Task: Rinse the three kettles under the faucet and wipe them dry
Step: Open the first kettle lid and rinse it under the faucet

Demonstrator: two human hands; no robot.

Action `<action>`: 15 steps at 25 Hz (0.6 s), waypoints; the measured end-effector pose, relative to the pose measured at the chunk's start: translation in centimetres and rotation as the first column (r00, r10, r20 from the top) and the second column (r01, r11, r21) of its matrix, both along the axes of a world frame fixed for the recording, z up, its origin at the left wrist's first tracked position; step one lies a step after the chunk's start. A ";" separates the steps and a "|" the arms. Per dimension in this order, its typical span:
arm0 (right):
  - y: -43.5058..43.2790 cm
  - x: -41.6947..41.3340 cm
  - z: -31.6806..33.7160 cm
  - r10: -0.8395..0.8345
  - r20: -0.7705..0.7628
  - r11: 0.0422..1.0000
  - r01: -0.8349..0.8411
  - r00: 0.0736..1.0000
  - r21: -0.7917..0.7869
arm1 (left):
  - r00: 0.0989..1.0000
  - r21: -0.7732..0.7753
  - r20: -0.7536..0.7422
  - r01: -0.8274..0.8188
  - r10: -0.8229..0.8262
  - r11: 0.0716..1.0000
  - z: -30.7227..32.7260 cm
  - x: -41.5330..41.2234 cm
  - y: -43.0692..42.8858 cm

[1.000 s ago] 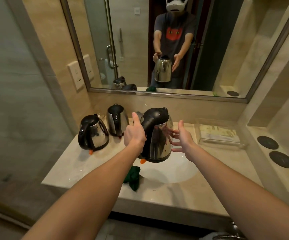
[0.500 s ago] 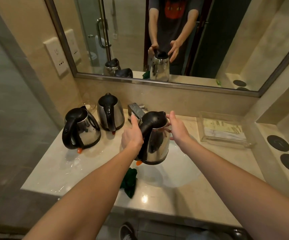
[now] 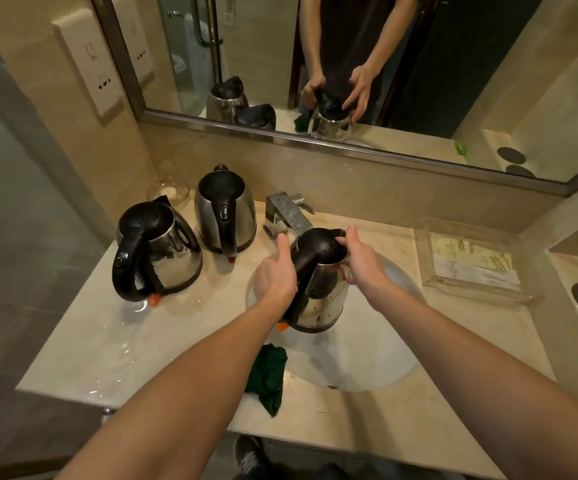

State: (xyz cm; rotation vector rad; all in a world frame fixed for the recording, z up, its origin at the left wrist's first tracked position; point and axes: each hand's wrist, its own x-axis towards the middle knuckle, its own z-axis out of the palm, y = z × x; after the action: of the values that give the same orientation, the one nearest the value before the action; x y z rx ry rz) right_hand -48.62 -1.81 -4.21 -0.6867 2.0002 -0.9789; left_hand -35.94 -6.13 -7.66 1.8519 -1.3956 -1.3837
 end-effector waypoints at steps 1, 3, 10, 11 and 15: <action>-0.1 0.0 -0.4 -0.005 0.004 1.000 0.005 1.000 0.008 | 1.000 0.008 -0.001 0.004 -0.004 1.000 -0.5 0.0 -0.2; -0.3 -0.1 -0.9 -0.027 0.020 0.999 0.027 0.999 0.022 | 1.000 0.036 -0.002 0.011 -0.011 0.999 -1.2 -0.1 -0.6; -0.3 -1.3 -2.3 -0.051 0.063 0.999 0.051 0.997 0.010 | 0.998 0.081 0.052 0.026 -0.030 0.996 -1.9 -0.7 -0.6; -0.2 -1.4 -2.3 -0.042 0.074 0.999 0.041 0.996 0.007 | 0.998 0.090 0.052 0.020 -0.024 0.996 -1.9 -0.8 -0.6; -0.1 -1.6 -1.5 -0.005 0.153 0.999 0.011 0.988 -0.042 | 0.998 0.085 0.055 -0.008 0.003 0.996 -2.0 -1.2 -0.4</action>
State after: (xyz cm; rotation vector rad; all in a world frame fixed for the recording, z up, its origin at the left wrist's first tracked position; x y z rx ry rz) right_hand -50.18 -1.86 -5.76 -0.6086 1.8545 -1.0499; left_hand -37.13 -6.51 -9.68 1.9601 -1.3766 -1.4202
